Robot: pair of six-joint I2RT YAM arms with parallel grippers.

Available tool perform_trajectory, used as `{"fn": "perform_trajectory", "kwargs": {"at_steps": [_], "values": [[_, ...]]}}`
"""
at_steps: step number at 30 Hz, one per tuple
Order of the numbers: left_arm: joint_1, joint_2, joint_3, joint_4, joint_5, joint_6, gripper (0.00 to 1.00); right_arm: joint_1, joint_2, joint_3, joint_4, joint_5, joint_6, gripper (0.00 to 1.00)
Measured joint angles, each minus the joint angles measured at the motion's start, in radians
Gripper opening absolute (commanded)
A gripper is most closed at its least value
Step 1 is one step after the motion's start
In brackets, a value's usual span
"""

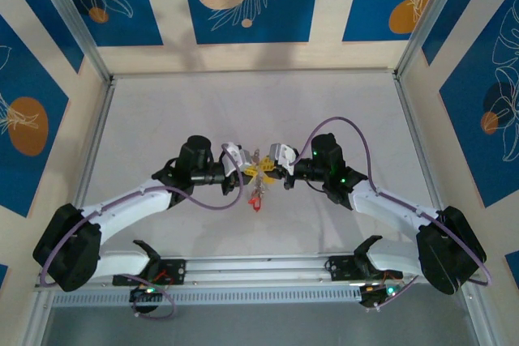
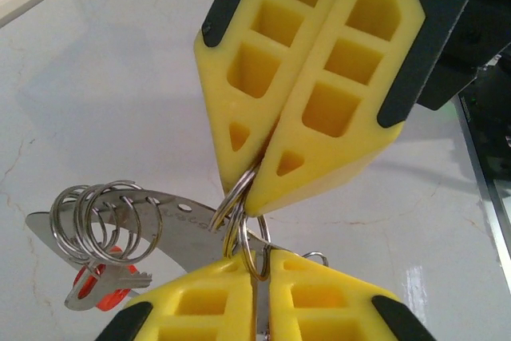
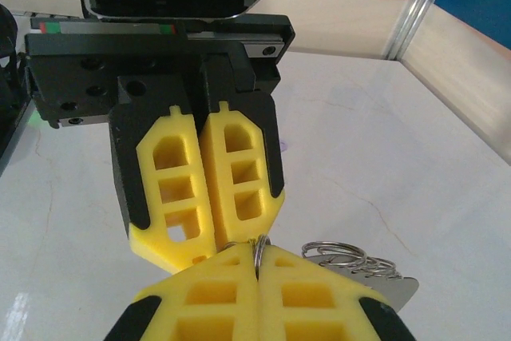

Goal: Put the keys on the keyring

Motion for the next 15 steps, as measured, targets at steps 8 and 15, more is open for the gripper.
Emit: {"fn": "perform_trajectory", "kwargs": {"at_steps": [8,15], "values": [[0.006,0.000,0.014,-0.034,0.014,-0.002,0.00,0.000,0.000,0.000,0.001,0.004,0.000,0.00],[0.006,0.000,0.041,-0.103,0.019,0.060,0.00,-0.008,0.000,0.005,-0.015,0.003,0.018,0.00]]}}
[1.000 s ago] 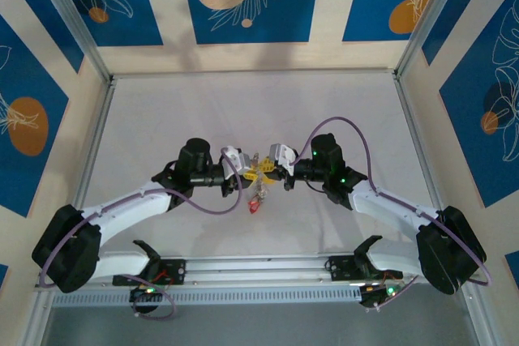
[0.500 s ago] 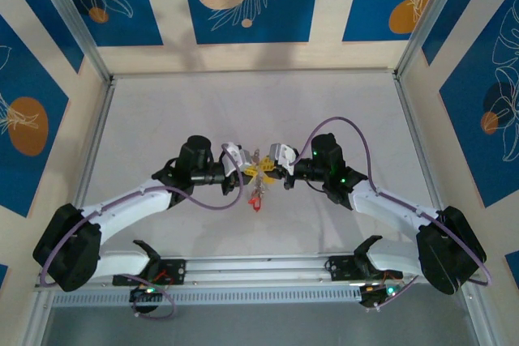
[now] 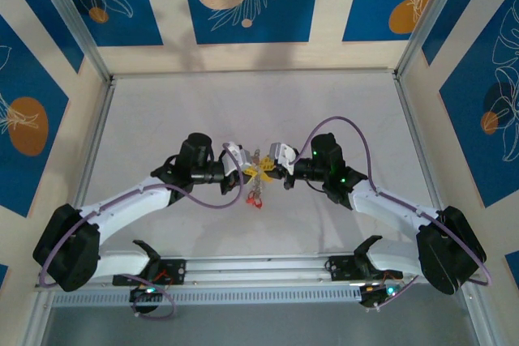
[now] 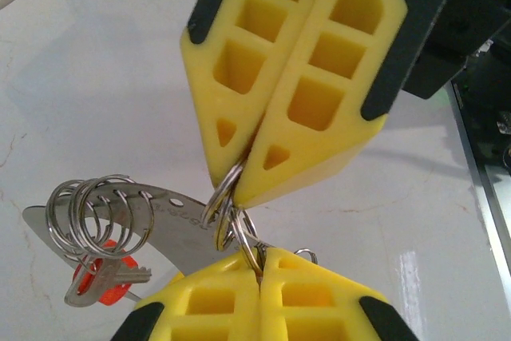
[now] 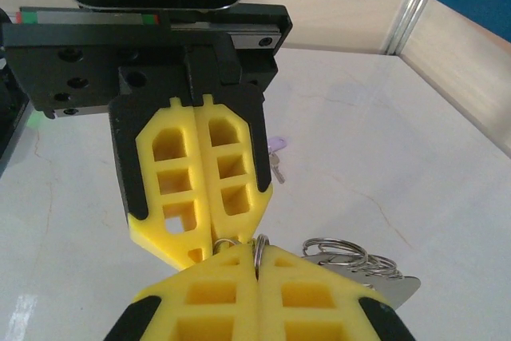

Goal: Put the keys on the keyring

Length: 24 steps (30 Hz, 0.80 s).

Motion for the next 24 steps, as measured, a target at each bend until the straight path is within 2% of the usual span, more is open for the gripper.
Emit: {"fn": "perform_trajectory", "kwargs": {"at_steps": [6,10,15,24], "values": [[0.000,0.000,0.031,-0.072,-0.024,0.070,0.01,-0.023,-0.002,0.002,-0.009,-0.016,0.033,0.00],[0.000,0.000,0.040,-0.103,-0.040,0.106,0.19,-0.026,-0.005,0.002,-0.025,-0.019,0.043,0.00],[0.000,0.000,0.041,-0.102,-0.035,0.112,0.26,-0.026,-0.006,0.002,-0.038,-0.019,0.044,0.00],[0.000,0.014,0.042,-0.096,-0.015,0.114,0.24,-0.026,-0.006,0.002,-0.037,-0.018,0.044,0.00]]}}
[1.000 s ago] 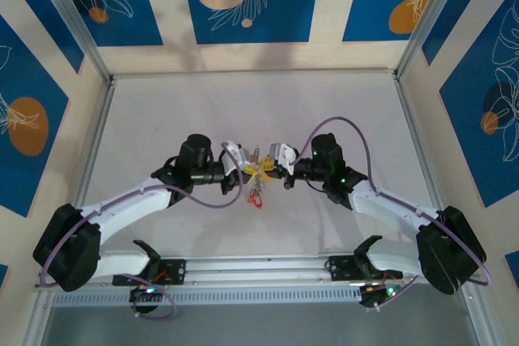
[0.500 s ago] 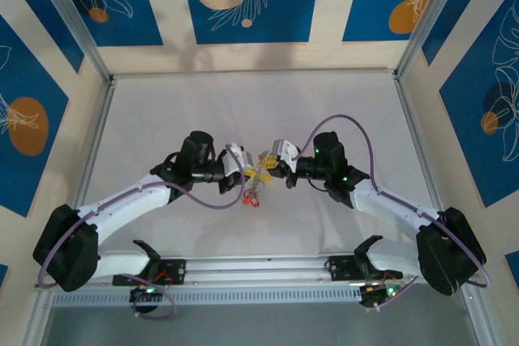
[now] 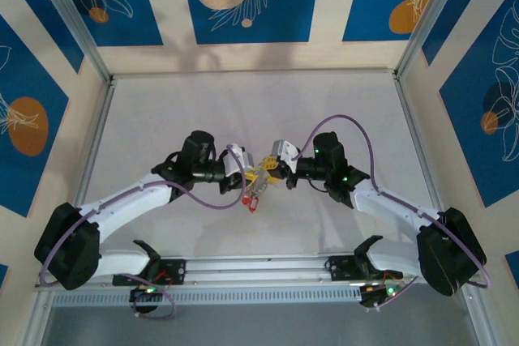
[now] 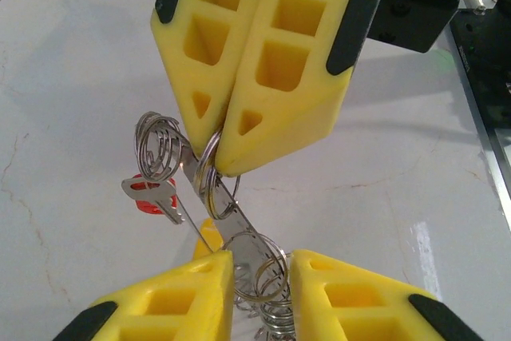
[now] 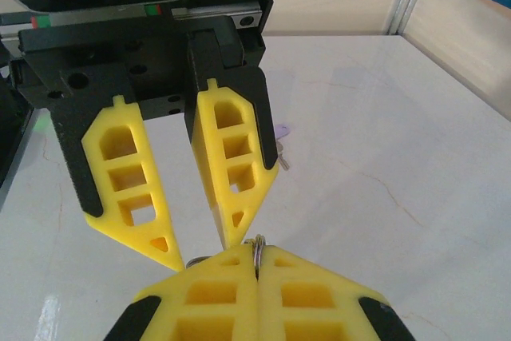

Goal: Put the keys on the keyring

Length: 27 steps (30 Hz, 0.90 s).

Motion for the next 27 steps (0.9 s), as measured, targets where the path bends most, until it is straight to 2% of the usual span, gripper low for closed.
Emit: {"fn": "perform_trajectory", "kwargs": {"at_steps": [7,11,23,27], "values": [[0.000,0.000,0.000,-0.027,-0.001,0.035,0.34,0.000,0.000,0.000,0.000,0.000,0.000,0.00],[0.000,0.000,0.000,-0.045,-0.005,0.063,0.35,0.000,0.000,0.000,0.000,0.000,0.000,0.00],[-0.051,-0.001,-0.002,-0.037,-0.132,0.189,0.33,0.000,0.001,0.000,0.000,0.000,0.000,0.00],[-0.078,-0.011,-0.018,-0.006,-0.196,0.234,0.28,0.000,0.003,0.001,0.001,0.000,0.000,0.00]]}}
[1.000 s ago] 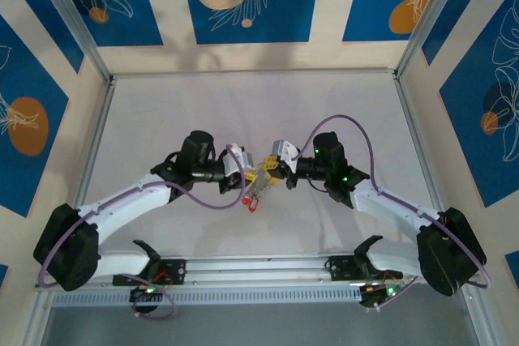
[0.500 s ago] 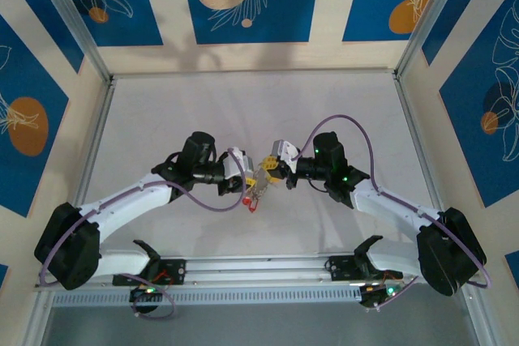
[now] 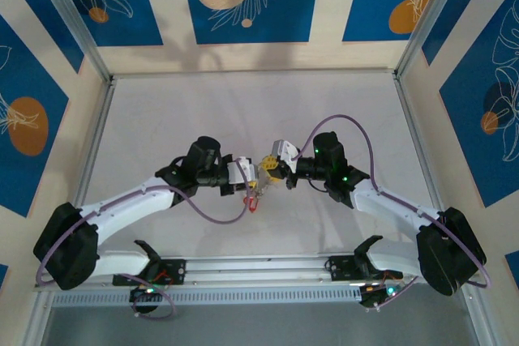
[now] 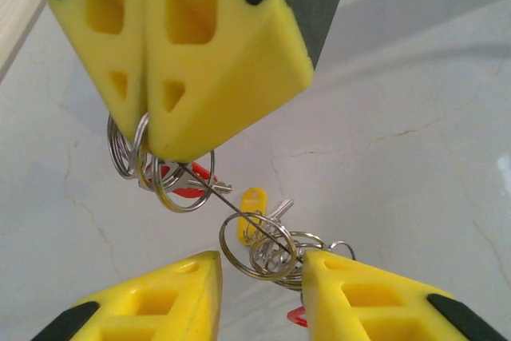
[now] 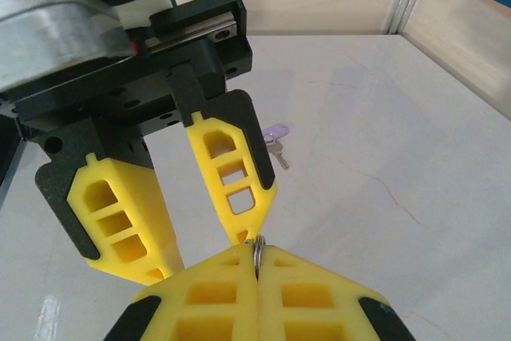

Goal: Put the keys on the keyring

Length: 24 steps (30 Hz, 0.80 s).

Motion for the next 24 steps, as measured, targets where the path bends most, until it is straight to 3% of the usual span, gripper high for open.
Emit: {"fn": "perform_trajectory", "kwargs": {"at_steps": [7,17,24], "values": [[-0.021,-0.038,-0.039,0.051,-0.082,0.048,0.23,0.000,0.004,0.000,0.006,0.000,0.000,0.00],[-0.045,-0.062,-0.055,0.086,-0.169,0.116,0.27,0.000,0.004,0.000,0.019,0.000,0.003,0.00],[-0.069,-0.046,-0.056,0.119,-0.213,0.155,0.14,0.000,0.005,0.000,0.026,0.000,0.004,0.00]]}}
